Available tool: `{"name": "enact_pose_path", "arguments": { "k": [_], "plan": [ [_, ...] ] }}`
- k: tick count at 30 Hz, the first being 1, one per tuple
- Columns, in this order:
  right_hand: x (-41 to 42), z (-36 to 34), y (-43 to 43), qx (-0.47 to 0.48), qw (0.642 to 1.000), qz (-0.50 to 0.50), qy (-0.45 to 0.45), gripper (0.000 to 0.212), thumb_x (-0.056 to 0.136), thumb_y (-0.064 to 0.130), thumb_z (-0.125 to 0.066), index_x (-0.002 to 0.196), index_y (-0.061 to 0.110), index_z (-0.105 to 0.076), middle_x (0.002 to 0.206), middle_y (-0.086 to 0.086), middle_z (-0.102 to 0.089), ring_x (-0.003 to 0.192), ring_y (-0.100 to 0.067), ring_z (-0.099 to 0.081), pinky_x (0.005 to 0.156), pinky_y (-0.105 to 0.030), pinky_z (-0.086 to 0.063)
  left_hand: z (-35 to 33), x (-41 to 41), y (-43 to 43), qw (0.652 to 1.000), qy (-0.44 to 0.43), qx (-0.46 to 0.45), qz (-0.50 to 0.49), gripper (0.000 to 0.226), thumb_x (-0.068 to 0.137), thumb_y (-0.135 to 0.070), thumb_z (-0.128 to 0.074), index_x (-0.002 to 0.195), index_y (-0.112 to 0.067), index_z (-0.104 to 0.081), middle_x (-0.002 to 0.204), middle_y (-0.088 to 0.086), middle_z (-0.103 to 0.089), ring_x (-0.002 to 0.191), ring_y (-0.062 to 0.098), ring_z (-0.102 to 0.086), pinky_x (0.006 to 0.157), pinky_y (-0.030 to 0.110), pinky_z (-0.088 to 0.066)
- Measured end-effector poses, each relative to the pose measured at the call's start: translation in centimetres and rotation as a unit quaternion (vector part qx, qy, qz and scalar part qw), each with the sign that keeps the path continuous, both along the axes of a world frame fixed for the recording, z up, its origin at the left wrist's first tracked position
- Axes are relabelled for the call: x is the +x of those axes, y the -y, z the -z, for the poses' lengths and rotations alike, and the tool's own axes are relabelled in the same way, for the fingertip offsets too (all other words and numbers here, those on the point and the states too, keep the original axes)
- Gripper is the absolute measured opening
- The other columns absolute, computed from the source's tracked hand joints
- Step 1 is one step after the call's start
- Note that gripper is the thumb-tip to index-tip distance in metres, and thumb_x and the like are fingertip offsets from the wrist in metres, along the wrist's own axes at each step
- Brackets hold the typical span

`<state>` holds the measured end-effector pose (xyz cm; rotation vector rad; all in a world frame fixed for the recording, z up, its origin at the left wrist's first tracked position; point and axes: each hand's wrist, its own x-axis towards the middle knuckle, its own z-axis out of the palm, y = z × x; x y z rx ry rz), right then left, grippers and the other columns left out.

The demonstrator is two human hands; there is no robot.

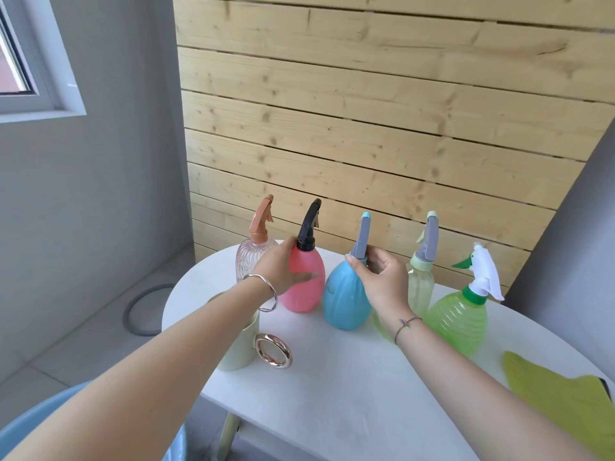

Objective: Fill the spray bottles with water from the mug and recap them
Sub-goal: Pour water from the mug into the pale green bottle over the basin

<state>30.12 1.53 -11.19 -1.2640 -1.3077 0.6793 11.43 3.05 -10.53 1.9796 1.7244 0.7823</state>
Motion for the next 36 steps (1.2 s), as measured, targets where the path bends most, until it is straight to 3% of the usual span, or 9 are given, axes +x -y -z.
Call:
{"name": "enact_pose_path", "arguments": {
  "k": [5,8,10,13,17,23,31,34,36],
  "plan": [
    [0.3,-0.6,1.6,-0.011,1.000,-0.006,0.010,0.036,0.082,0.016,-0.074,0.116,0.015,-0.062,0.111,0.009,-0.065,0.104,-0.007,-0.060,0.097,-0.022,-0.045,-0.1,0.4,1.9,0.991,0.117,0.003,-0.060,0.075,0.082,-0.034,-0.075,0.142,-0.011,-0.037,0.141,0.007,-0.048,0.128,0.026,-0.048,0.104,0.035,-0.040],
    [1.6,-1.1,4.0,0.054,0.998,0.026,0.014,0.027,0.082,0.010,-0.072,0.105,0.019,-0.059,0.105,0.006,-0.064,0.093,-0.012,-0.062,0.087,-0.021,-0.048,-0.2,1.3,4.3,0.966,0.206,0.073,-0.139,0.059,0.082,-0.035,-0.074,0.125,-0.008,-0.045,0.124,0.008,-0.052,0.109,0.025,-0.056,0.093,0.039,-0.047],
    [2.9,-0.9,5.5,0.115,0.990,0.073,0.035,0.025,0.081,0.009,-0.073,0.094,0.019,-0.054,0.094,0.002,-0.062,0.086,-0.016,-0.060,0.077,-0.018,-0.046,-0.1,2.2,5.9,0.961,0.221,0.129,-0.105,0.044,0.081,-0.030,-0.076,0.110,-0.013,-0.048,0.107,0.006,-0.056,0.094,0.022,-0.058,0.082,0.032,-0.050],
    [4.8,-0.1,6.1,0.133,0.976,0.152,0.083,0.041,0.075,0.012,-0.078,0.099,0.014,-0.045,0.098,-0.002,-0.050,0.090,-0.020,-0.049,0.077,-0.020,-0.038,0.5,4.2,7.1,0.985,0.154,0.066,0.038,0.062,0.076,-0.031,-0.081,0.126,-0.019,-0.046,0.120,0.000,-0.056,0.104,0.017,-0.056,0.086,0.022,-0.046],
    [6.2,0.1,5.5,0.071,0.981,0.146,0.103,0.063,0.075,0.017,-0.080,0.124,0.003,-0.042,0.116,0.002,-0.040,0.109,-0.014,-0.042,0.097,-0.027,-0.035,1.1,6.3,6.1,0.996,0.020,0.033,0.085,0.101,0.078,-0.037,-0.077,0.153,-0.018,-0.012,0.155,-0.005,-0.028,0.139,0.014,-0.032,0.104,0.026,-0.034],
    [6.4,-0.5,3.9,0.011,0.996,0.044,0.077,0.059,0.080,0.023,-0.075,0.131,0.017,-0.046,0.122,0.009,-0.050,0.111,-0.005,-0.045,0.087,-0.013,-0.030,1.5,7.2,3.8,0.999,-0.004,0.027,0.043,0.085,0.081,-0.028,-0.076,0.149,-0.019,-0.026,0.147,0.000,-0.041,0.127,0.020,-0.047,0.094,0.029,-0.040],
    [7.3,-0.6,3.8,0.010,0.995,0.052,0.087,0.040,0.085,0.017,-0.070,0.121,0.017,-0.053,0.110,0.011,-0.058,0.104,-0.008,-0.052,0.082,-0.017,-0.035,2.1,7.4,2.9,0.998,0.003,0.037,0.046,0.081,0.083,-0.025,-0.075,0.148,-0.017,-0.027,0.146,0.002,-0.043,0.124,0.022,-0.049,0.093,0.029,-0.040],
    [7.5,-1.0,4.6,0.016,0.995,0.056,0.080,0.037,0.082,0.020,-0.073,0.115,0.017,-0.057,0.108,0.012,-0.060,0.102,-0.007,-0.052,0.086,-0.022,-0.040,1.9,7.6,3.8,1.000,-0.004,0.023,0.020,0.081,0.087,-0.034,-0.069,0.151,-0.018,-0.022,0.150,0.000,-0.038,0.124,0.022,-0.051,0.092,0.033,-0.045],
    [7.7,-1.6,5.6,0.029,0.995,0.069,0.059,0.039,0.079,0.026,-0.076,0.114,0.019,-0.058,0.107,0.011,-0.062,0.100,-0.007,-0.054,0.082,-0.021,-0.042,1.5,8.1,5.8,0.995,0.046,0.079,-0.036,0.074,0.088,-0.049,-0.062,0.147,-0.018,-0.030,0.142,-0.002,-0.044,0.117,0.019,-0.054,0.087,0.034,-0.049]
  ]
}}
